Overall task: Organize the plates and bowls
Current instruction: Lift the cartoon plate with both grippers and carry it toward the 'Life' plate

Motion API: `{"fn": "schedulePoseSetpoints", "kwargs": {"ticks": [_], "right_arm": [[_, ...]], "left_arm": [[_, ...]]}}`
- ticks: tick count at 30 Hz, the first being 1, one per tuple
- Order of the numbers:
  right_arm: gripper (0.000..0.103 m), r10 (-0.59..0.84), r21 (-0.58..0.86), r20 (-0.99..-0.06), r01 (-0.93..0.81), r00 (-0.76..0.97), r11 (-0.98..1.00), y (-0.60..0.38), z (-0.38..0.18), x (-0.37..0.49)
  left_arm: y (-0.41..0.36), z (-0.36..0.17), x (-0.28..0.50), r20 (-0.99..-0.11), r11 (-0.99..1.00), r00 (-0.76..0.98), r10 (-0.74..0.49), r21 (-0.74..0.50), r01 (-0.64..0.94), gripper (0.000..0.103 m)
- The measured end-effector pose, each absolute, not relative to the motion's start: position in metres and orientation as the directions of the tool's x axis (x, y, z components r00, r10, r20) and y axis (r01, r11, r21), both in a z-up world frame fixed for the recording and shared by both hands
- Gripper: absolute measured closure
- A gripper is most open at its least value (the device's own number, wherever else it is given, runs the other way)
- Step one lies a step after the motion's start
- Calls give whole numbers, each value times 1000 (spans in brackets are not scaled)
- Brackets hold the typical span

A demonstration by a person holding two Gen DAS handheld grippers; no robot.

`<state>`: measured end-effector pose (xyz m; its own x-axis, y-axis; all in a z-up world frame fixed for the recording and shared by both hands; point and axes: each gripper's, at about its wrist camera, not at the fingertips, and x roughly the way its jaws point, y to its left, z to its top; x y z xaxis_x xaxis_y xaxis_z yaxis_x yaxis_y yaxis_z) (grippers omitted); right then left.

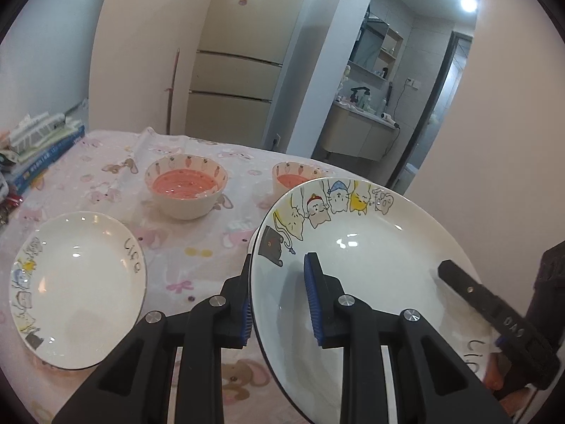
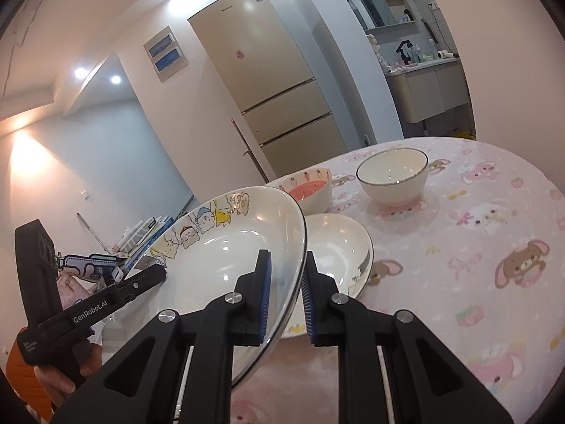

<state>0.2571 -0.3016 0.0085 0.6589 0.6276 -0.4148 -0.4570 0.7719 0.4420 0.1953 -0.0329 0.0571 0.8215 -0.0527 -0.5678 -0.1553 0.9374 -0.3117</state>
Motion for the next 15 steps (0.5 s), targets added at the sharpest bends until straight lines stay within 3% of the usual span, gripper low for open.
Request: {"fn": "schedulePoseSetpoints", "kwargs": {"ticks": [15], "right_arm": [[87, 642, 434, -416, -480, 644, 762, -291, 15, 317]], "left_arm": [[-31, 59, 246, -597, 940, 801, -40, -295, -172, 76]]}}
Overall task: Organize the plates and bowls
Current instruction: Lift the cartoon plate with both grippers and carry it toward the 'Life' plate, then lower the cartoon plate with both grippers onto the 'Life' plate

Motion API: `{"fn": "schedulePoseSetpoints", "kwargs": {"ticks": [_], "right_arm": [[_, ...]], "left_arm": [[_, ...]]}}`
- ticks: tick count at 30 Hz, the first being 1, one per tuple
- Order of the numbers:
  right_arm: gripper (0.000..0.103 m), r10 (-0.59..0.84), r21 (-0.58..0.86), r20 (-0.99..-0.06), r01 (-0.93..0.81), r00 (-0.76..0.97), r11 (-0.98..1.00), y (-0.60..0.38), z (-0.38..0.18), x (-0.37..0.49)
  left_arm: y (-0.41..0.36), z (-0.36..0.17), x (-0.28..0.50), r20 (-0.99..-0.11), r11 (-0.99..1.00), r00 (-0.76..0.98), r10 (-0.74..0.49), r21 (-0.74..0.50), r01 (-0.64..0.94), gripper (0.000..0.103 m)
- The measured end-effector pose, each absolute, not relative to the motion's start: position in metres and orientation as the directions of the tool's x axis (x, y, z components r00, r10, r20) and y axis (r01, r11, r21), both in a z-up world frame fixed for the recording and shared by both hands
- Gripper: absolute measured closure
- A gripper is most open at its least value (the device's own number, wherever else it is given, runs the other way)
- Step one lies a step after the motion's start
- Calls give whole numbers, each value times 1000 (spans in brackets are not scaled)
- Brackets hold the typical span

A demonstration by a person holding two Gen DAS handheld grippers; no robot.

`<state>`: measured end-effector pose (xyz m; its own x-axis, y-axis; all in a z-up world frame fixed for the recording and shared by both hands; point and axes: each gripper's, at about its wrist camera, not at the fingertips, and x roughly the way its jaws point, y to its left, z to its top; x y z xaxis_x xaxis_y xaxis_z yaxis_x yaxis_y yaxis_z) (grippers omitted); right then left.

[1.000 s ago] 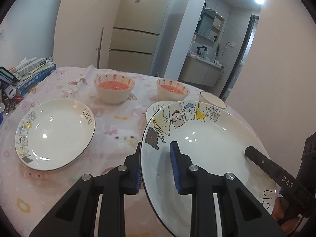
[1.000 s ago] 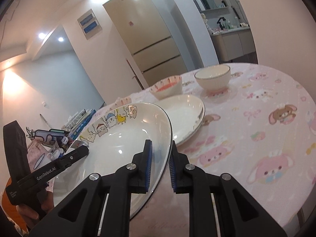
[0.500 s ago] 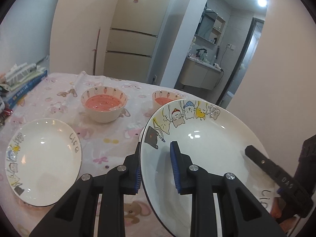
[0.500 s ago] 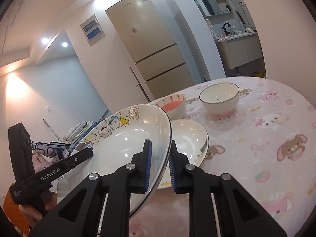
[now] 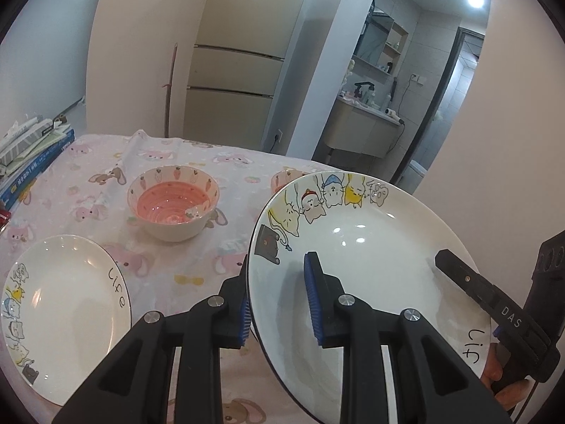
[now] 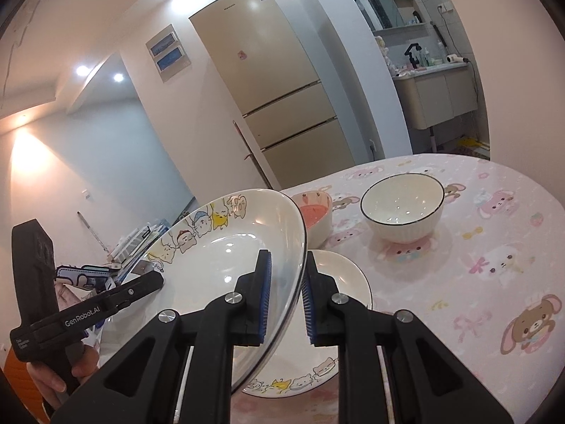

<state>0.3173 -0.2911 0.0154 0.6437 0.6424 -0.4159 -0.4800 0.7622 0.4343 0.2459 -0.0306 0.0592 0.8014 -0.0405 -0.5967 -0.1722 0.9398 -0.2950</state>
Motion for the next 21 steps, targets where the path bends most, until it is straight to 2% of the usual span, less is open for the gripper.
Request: {"fn": "schedulePoseSetpoints", "kwargs": {"ticks": [8, 14, 21], "right_arm": [[87, 641, 417, -466, -488, 610, 767, -282, 10, 335], [86, 620, 347, -491, -515, 612, 784, -277, 18, 344], [86, 610, 354, -526, -500, 592, 790, -284, 0, 358]], "left_arm": [[-26, 57, 264, -636, 947, 770, -41, -271, -174, 76], [-35, 67, 273, -619, 964, 786, -5, -212, -161, 76], [-43, 39, 287, -658, 965, 753, -26, -213, -152, 76]]}}
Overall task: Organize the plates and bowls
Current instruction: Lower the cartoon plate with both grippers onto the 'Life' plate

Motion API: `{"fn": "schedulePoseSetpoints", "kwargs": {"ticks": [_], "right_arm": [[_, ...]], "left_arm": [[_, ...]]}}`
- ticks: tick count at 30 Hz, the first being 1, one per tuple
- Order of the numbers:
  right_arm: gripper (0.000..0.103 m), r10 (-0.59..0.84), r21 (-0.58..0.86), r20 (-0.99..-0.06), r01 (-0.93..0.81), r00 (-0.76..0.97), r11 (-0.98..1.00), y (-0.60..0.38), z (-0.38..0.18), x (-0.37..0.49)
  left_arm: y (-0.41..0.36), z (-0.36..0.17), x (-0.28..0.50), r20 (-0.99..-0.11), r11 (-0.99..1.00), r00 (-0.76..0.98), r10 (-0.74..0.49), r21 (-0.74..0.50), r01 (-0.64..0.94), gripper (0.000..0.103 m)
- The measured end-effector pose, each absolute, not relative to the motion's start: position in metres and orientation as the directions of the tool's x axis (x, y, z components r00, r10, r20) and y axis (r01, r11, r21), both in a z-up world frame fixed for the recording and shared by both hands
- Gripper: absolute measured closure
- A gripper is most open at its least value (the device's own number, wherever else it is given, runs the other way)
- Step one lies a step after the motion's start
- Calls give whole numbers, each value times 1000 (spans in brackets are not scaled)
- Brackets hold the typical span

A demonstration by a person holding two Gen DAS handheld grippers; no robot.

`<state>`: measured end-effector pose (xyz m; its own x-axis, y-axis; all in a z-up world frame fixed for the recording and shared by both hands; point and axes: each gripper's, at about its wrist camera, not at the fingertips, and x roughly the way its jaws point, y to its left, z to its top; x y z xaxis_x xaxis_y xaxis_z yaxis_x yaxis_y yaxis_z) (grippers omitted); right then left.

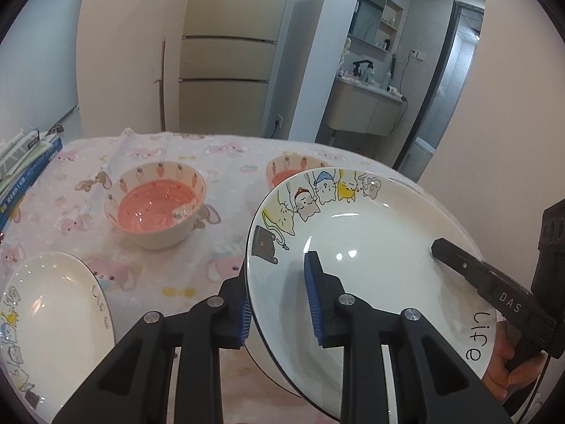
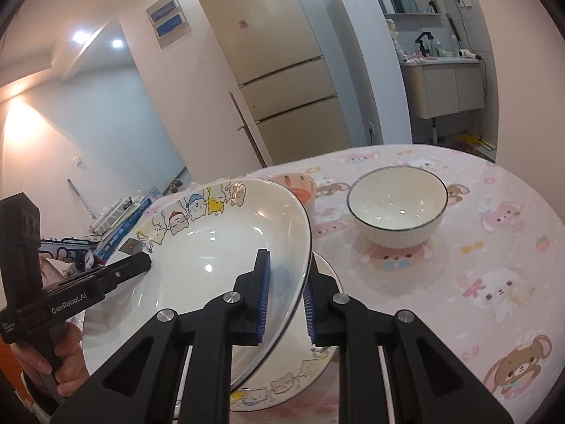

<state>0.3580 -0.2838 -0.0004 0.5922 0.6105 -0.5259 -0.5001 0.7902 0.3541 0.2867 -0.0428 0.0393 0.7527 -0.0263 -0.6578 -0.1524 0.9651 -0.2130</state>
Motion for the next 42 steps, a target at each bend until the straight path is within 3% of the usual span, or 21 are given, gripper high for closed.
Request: {"fn": "schedulePoseSetpoints", "kwargs": {"ticks": [23, 35, 42], "right_arm": [[84, 554, 287, -647, -506, 524, 813, -264, -43, 368], [83, 483, 167, -648, -509, 589, 844, -256, -42, 362], [83, 474, 174, -674, -502, 566, 847, -256, -48, 366]], "left_arm": [[-33, -10, 300, -761, 960, 648, -30, -203, -194, 74], [-52, -22, 305, -789, 982, 605, 110, -9, -189, 72], [-53, -24, 306, -787, 983, 605, 121, 9, -184, 72]]}}
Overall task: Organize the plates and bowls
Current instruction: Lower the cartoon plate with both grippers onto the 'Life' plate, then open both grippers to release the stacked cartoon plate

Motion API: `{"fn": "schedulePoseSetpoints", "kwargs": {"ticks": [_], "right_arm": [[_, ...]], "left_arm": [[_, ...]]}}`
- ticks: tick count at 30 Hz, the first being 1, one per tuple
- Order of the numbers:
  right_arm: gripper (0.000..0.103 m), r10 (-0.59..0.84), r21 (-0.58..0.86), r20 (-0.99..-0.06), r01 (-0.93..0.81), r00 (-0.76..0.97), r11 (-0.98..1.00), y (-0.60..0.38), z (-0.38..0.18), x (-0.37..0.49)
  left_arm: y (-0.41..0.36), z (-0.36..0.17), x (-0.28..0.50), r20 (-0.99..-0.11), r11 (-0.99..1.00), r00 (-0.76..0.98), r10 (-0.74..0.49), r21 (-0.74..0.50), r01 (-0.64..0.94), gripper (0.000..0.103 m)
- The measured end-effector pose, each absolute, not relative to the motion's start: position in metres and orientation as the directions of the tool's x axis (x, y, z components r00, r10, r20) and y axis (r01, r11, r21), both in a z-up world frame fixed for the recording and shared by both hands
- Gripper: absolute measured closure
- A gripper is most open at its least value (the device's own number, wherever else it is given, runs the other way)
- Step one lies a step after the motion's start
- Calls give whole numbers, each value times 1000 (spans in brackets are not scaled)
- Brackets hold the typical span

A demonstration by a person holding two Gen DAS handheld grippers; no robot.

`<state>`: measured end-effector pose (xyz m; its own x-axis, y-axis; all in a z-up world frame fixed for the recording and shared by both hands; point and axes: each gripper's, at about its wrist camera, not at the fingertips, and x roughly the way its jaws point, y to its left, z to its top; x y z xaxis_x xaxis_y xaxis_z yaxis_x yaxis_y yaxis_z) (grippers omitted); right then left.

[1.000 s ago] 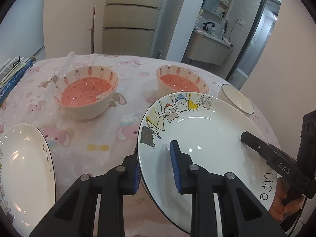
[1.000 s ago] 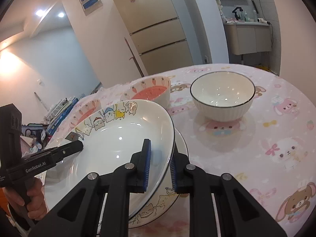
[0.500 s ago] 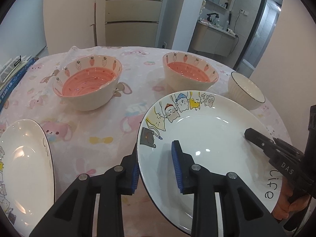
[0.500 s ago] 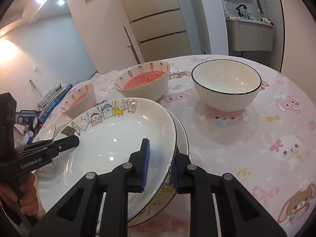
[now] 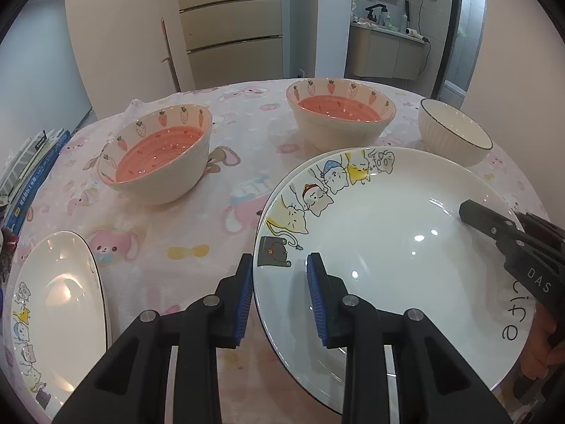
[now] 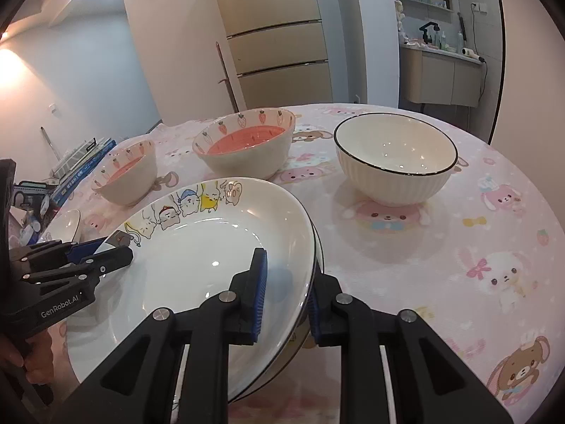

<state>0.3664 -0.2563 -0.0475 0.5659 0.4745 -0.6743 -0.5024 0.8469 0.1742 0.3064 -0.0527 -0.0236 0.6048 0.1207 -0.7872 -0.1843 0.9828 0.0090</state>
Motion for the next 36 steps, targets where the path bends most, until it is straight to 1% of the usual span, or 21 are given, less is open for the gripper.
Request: {"fn": "schedulePoseSetpoints", "kwargs": {"ticks": [7, 11, 13, 14, 15, 23, 27, 31, 36], "right_arm": [[83, 465, 148, -673, -511, 575, 847, -254, -47, 364], [82, 439, 95, -660, -511, 610, 854, -251, -45, 360], [83, 420, 68, -657, -506, 626, 860, -251, -44, 359], [83, 416, 54, -656, -511, 630, 858, -251, -43, 359], [83, 418, 48, -654, -517, 630, 854, -251, -42, 359], [83, 400, 2, -647, -523, 650, 852, -248, -41, 356], [81, 361, -69, -649, -525, 669, 848, -242, -43, 353], [83, 348, -78, -650, -515, 675, 854, -244, -42, 354], [83, 341, -78, -665, -515, 665, 854, -244, -45, 357]], "left_arm": [[-54, -24, 307, -790, 983, 600, 129, 24, -180, 72], [-43, -26, 310, -810, 982, 581, 73, -45, -185, 72], [-37, -28, 311, -821, 977, 570, 27, -100, -190, 72], [-36, -28, 311, -823, 976, 568, 22, -106, -190, 73], [-37, -28, 311, -823, 977, 568, 29, -97, -191, 74], [-38, -28, 310, -822, 977, 569, 35, -91, -192, 74], [-38, -28, 311, -819, 976, 573, 35, -97, -197, 74], [-35, -28, 310, -817, 970, 577, 26, -118, -211, 75], [-36, -26, 309, -814, 971, 580, 37, -107, -213, 77]]}}
